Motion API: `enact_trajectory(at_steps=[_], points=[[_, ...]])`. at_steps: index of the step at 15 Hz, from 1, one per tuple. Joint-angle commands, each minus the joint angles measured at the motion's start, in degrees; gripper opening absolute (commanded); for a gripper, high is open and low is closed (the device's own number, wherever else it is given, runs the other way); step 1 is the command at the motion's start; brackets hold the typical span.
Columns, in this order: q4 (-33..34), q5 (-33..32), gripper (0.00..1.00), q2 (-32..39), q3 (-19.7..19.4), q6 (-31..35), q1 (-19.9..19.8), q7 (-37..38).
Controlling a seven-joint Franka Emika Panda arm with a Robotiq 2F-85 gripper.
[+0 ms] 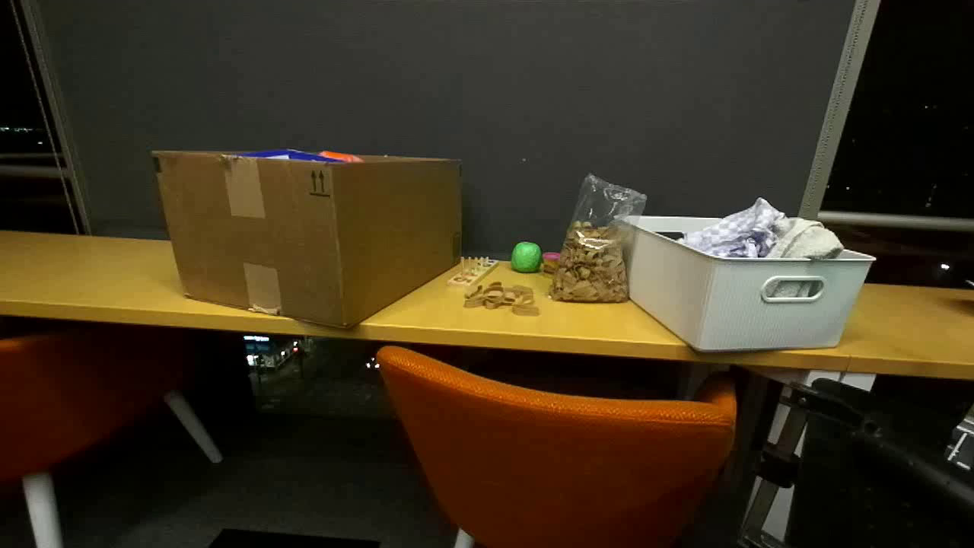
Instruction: Pick up all the items from the white basket and put them on the backrest of the orange chair
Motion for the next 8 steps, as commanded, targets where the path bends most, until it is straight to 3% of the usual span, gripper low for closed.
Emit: enact_trajectory(at_steps=[1, 5, 8], points=[[0.1, 0.0, 1.00, 0.0, 0.1, -0.1, -0.2, 0.0], [0.3, 0.0, 1.00, 0.0, 0.1, -0.1, -0.2, 0.0], [-1.1, -4.3, 1.00, -1.4, -2.0, 2.6, -3.1, -1.7]])
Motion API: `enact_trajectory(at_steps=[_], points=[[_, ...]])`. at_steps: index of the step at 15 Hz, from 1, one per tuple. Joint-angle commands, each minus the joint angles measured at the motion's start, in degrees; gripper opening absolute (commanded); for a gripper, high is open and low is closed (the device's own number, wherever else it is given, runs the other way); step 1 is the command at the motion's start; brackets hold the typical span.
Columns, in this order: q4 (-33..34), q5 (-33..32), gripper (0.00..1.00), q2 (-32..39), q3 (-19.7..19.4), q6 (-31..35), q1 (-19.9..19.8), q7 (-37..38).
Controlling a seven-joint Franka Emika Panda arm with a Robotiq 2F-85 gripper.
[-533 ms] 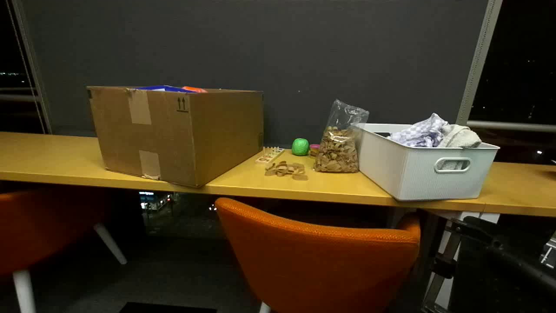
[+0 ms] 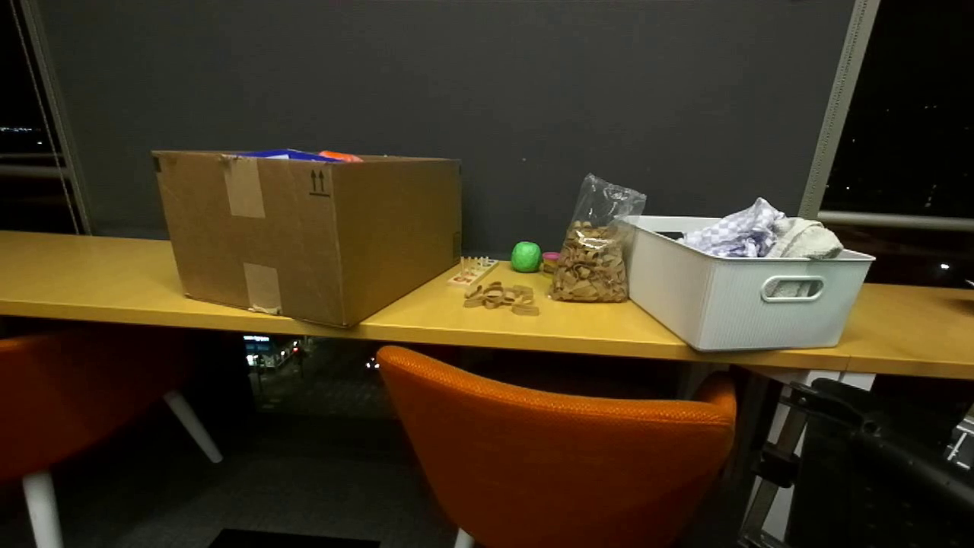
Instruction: Pick up all the items from the white basket and put them on the backrest of the orange chair
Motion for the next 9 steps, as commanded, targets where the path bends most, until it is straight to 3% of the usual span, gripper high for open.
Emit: enact_trajectory(at_steps=[1, 6, 9], points=[[-1.8, -5.2, 1.00, -1.3, -3.1, 3.0, -3.7, -3.3], [-2.7, -12.3, 1.00, 2.9, -11.1, 8.9, -10.7, -11.1], [0.6, -13.7, 1.00, 9.5, -16.6, 12.2, -15.2, -15.3]])
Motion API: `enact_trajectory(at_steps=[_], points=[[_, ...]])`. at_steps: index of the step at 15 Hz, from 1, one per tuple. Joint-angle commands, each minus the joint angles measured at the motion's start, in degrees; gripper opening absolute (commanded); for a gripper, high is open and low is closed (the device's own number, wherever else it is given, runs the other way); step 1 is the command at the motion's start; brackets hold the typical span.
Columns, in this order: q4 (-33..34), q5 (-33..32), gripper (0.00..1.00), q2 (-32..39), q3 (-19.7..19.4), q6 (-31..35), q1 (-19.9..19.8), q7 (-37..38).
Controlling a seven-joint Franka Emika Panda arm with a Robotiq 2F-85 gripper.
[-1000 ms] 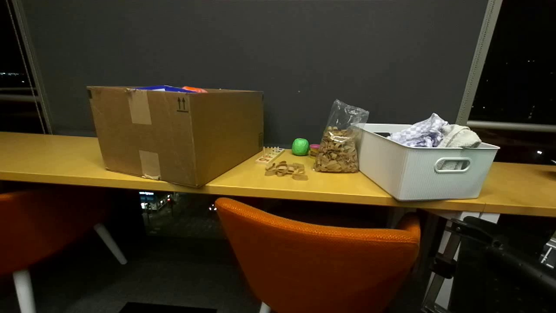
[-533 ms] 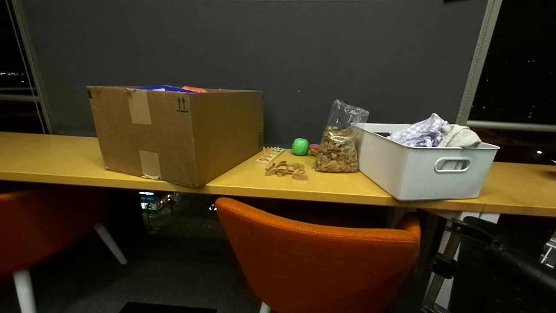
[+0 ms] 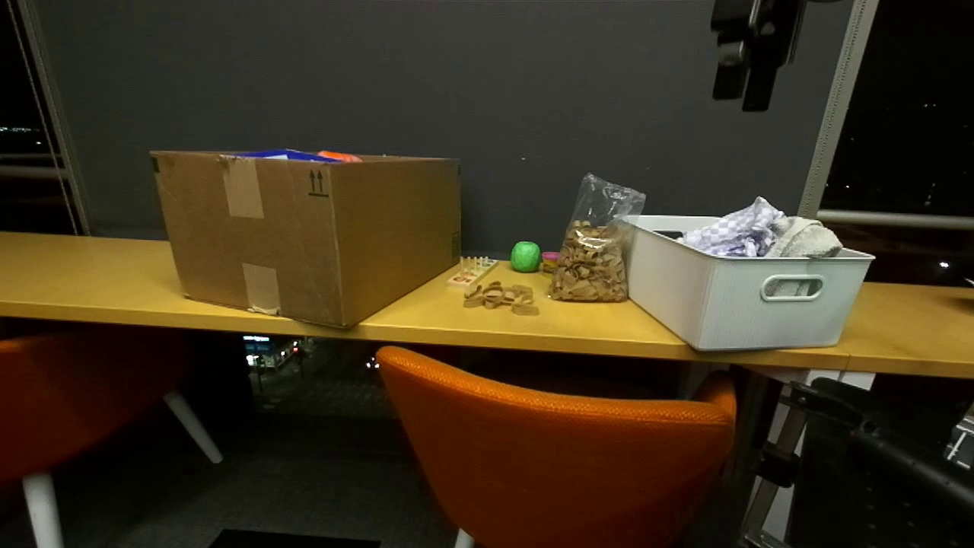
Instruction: Pick up all the items from the white basket and put them on the backrest of the orange chair
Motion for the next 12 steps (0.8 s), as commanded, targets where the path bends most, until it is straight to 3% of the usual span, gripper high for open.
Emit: enact_trajectory(at_steps=[1, 5, 12], points=[[5.4, -1.6, 1.00, 7.6, -5.1, 2.4, -4.0, -3.7], [10.1, -3.3, 1.00, 13.2, -9.5, 3.2, -8.8, -3.0], [8.5, -13.0, 1.00, 18.3, -16.1, 11.6, -15.7, 1.5]])
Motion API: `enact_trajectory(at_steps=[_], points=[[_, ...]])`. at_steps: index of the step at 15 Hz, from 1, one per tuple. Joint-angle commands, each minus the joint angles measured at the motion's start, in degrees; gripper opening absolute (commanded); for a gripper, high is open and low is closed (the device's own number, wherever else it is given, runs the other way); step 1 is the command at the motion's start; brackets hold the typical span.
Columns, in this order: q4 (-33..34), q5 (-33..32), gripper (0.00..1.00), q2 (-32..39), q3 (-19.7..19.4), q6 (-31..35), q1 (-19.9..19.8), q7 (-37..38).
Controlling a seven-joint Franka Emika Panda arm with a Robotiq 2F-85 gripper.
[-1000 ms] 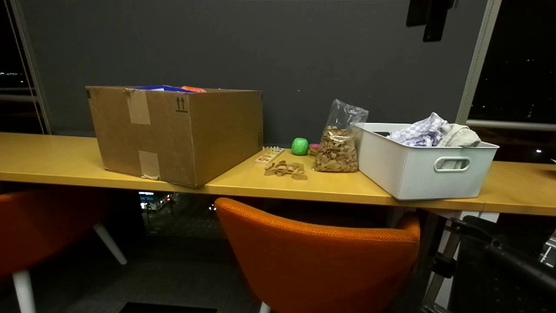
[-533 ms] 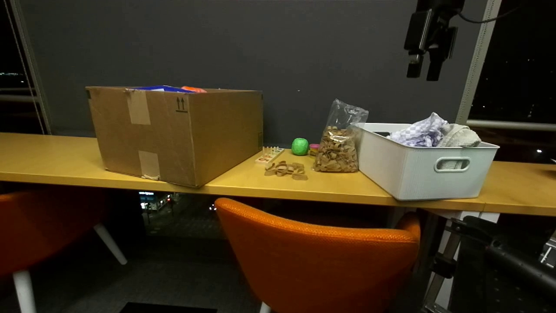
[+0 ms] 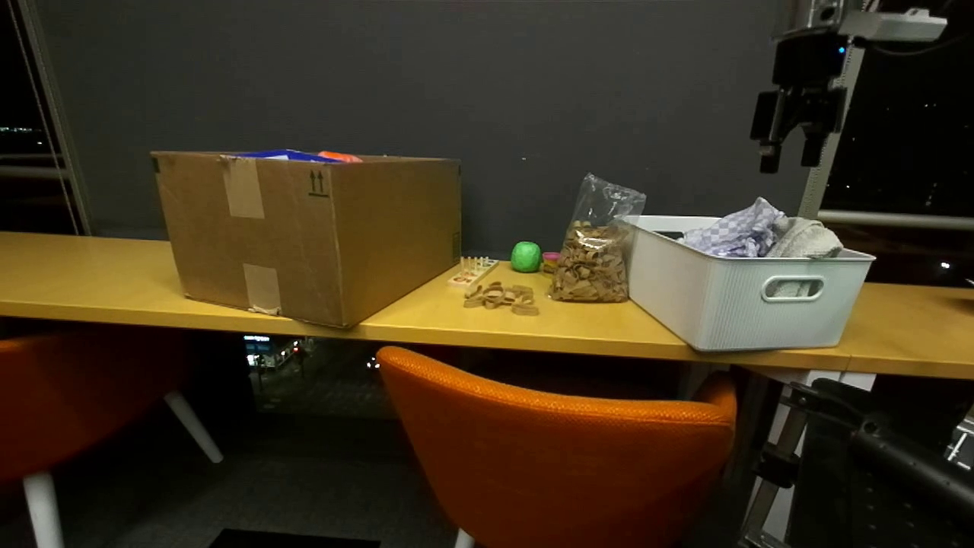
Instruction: Pick up all the items from the white basket and put them on the backrest of the orange chair
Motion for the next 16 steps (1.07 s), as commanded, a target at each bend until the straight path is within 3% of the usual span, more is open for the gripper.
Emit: enact_trajectory(at_steps=[1, 5, 10, 11, 12, 16], points=[[0.4, -3.2, 1.00, 4.5, -3.0, 5.9, -2.8, 2.6], [1.1, -0.8, 1.00, 10.9, -4.5, 13.7, -4.2, 4.6], [0.0, -0.3, 1.00, 14.8, -4.1, 21.0, -2.5, 9.2], [-0.6, -0.2, 0.75, 14.6, -4.2, 21.4, -2.1, 10.0], [-1.0, -0.2, 0.72, 14.4, -4.4, 21.4, -1.7, 10.7], [-3.1, -1.0, 0.42, 12.3, -5.2, 20.7, -1.3, 12.6]])
